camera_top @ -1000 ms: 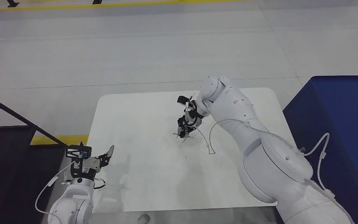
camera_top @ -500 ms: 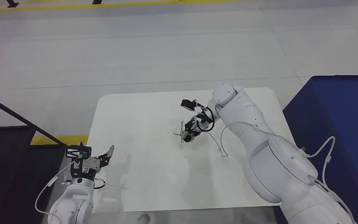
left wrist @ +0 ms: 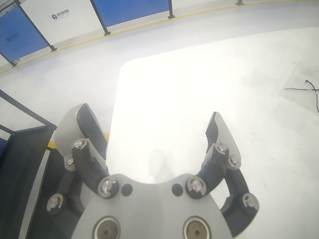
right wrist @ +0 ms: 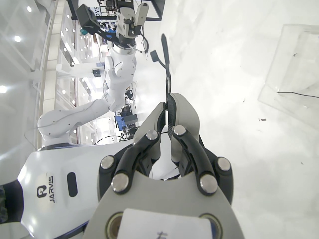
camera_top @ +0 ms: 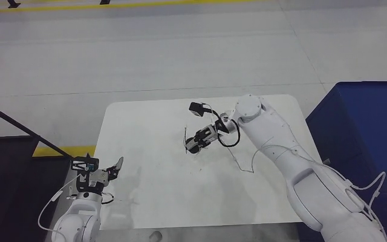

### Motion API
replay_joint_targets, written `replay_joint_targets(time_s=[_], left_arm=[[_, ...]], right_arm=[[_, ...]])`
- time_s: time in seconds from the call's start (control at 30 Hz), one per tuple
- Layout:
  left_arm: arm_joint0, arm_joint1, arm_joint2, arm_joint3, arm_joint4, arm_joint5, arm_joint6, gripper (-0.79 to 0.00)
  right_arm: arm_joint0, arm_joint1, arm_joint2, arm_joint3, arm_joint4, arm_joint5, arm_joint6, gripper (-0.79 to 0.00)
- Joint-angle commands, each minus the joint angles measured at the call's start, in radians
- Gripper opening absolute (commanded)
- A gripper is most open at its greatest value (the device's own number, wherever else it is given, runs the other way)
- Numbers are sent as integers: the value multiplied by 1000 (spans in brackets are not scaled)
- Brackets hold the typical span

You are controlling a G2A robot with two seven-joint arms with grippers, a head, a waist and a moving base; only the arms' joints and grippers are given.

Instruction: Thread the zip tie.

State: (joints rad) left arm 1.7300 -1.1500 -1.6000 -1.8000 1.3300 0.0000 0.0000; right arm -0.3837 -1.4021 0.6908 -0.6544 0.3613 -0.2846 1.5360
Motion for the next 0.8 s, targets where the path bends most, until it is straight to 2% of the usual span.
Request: replay_joint_targets(time_s=[0.0,0.73,0.77], left_arm=[[0,0,0,0,0,0,0,0],[0,0,0,0,0,0,0,0],[-1,1,7,-1,-24,-49,-33,0]], right_arm=[[-28,51,-8,-84,32,0,0,-785],[-31,58,-10,-92,36,0,0,-785],[-33,59,-10,-93,33,1,-7,-785]])
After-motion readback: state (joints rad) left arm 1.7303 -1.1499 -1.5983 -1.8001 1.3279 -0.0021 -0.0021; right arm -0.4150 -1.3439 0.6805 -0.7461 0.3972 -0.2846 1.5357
